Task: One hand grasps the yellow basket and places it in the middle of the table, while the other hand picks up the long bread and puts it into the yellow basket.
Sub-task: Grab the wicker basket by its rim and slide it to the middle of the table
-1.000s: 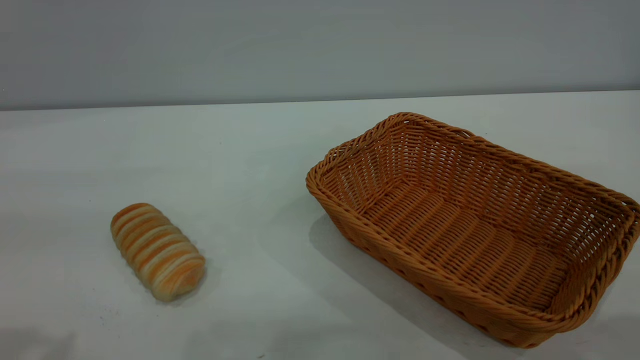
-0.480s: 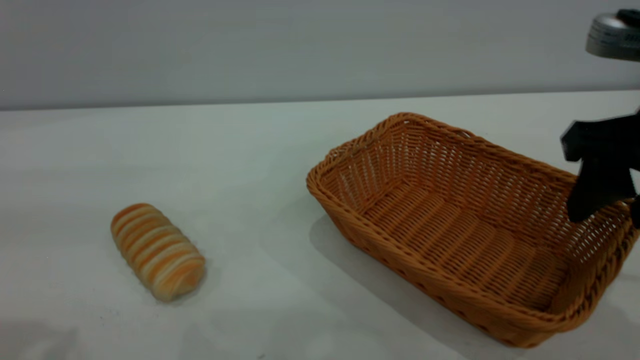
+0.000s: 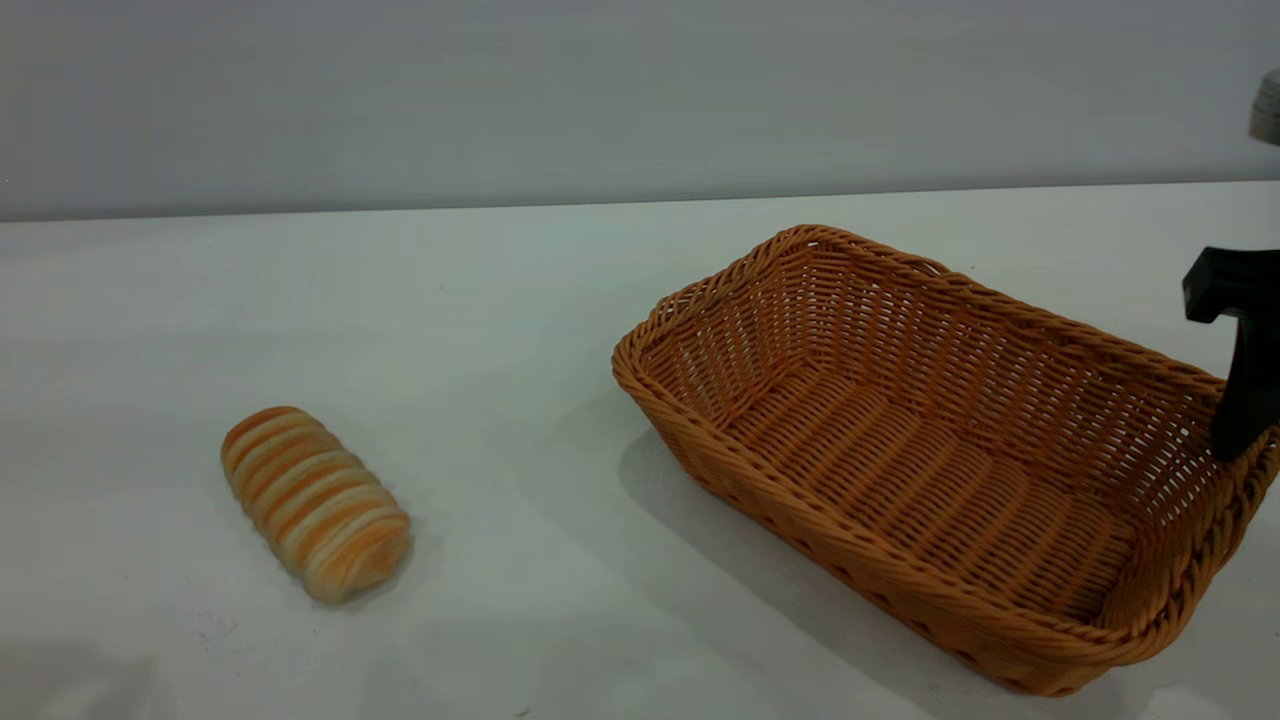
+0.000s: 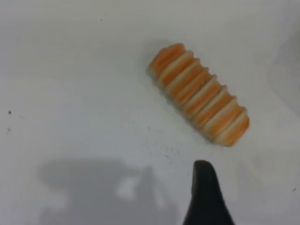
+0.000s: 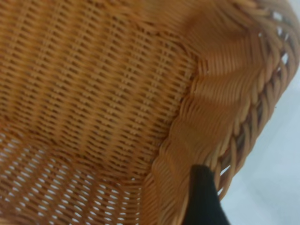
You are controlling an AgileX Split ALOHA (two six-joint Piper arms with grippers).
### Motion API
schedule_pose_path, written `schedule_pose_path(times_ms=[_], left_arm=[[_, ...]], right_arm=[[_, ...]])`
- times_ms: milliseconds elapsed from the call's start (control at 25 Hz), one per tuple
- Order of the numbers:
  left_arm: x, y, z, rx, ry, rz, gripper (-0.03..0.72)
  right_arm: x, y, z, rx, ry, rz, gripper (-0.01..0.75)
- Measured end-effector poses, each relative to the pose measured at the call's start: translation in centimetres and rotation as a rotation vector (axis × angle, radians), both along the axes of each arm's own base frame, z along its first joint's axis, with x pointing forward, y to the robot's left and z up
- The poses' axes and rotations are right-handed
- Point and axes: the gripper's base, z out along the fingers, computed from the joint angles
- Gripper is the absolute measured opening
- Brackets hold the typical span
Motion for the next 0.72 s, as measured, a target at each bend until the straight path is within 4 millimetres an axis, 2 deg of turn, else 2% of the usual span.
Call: schedule_pose_path(times_ms=[200, 440, 720], left_arm=[[0.0, 0.0, 0.0, 0.000, 0.000, 0.000, 0.552], [0.0, 0.0, 0.0, 0.001, -0.001, -0.001, 0.552], [0.0, 0.0, 0.0, 0.001, -0.001, -0.001, 0.552]], right_arm=[[0.1, 0.0, -0.3, 0.010, 0.004, -0.017, 0.509], [0.3, 0.3, -2.2, 0.031, 0.076, -0.025, 0.509], [0.8, 0.7, -4.0, 0.066, 0.079, -0.027, 0.509]])
